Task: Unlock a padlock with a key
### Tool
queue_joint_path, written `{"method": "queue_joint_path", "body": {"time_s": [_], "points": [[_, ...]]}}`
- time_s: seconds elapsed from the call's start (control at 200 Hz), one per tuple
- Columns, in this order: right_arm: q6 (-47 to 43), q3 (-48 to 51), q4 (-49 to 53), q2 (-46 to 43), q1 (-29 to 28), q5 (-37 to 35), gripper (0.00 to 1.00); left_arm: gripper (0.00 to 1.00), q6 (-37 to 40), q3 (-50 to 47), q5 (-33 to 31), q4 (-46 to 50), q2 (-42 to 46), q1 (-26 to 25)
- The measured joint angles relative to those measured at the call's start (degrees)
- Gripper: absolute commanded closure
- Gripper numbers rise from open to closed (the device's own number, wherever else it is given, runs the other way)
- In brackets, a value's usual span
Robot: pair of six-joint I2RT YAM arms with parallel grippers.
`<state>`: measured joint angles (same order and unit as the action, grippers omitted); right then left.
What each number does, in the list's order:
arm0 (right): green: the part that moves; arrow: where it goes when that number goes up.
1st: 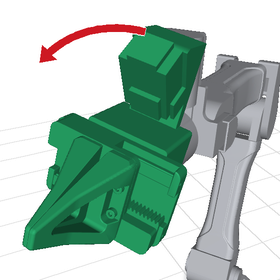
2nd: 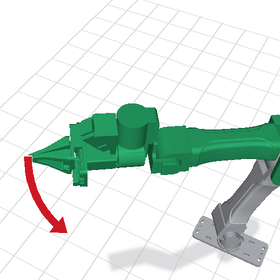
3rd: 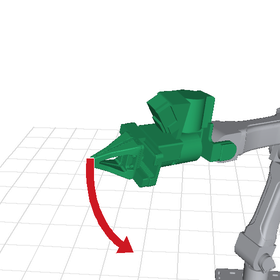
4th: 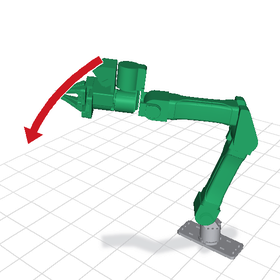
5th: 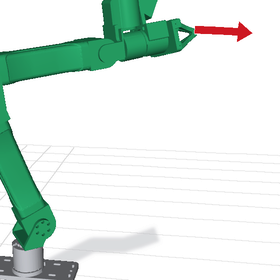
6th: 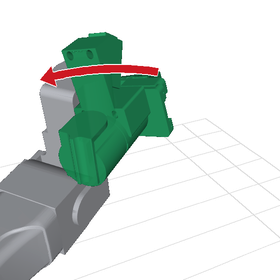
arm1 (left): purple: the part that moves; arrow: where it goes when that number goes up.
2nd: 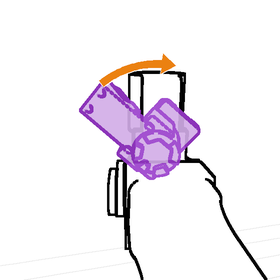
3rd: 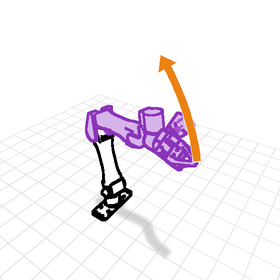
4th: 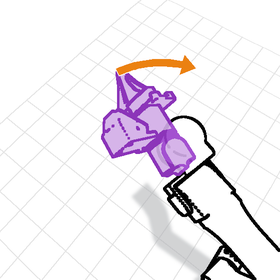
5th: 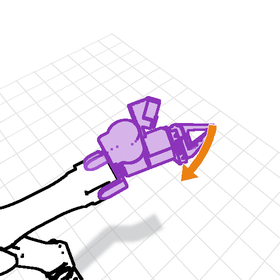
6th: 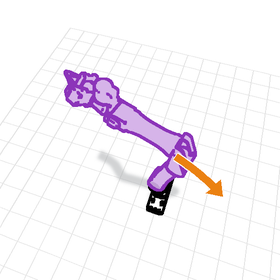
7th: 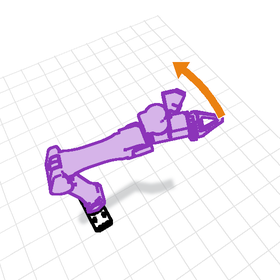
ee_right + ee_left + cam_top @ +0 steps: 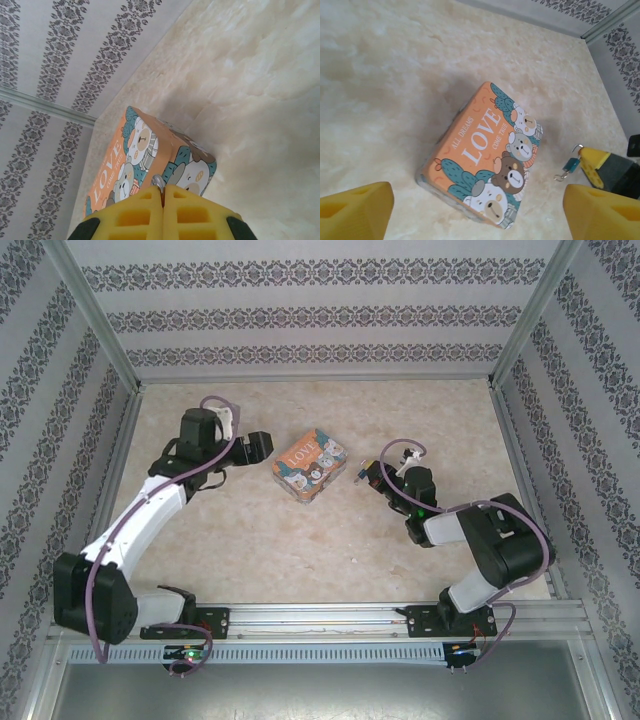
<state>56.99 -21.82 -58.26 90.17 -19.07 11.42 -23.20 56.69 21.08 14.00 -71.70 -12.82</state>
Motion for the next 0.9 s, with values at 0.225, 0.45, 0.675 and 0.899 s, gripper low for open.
{"method": "queue_joint_path", "body": {"time_s": [0.225,0.45,0.675,0.899], "points": [[-3.13,-0.02,7.41,-6.08,0.24,-0.02,1.0,0.01,7.54,-3.96,-2.38,-1.46,8.07,0.37],[-6.4,-0.24,15.34,-12.11,0.24,0.02,1.0,0.0,15.26,-7.32,-3.43,-3.26,12.59,0.48],[-10.25,-2.93,25.73,-17.68,0.59,1.29,1.0,0.01,22.25,-13.57,-2.23,-8.5,16.63,0.52],[-13.97,-5.75,35.06,-23.04,0.59,1.55,1.0,0.01,26.29,-22.4,-1.4,-16.06,17.92,0.52]]}}
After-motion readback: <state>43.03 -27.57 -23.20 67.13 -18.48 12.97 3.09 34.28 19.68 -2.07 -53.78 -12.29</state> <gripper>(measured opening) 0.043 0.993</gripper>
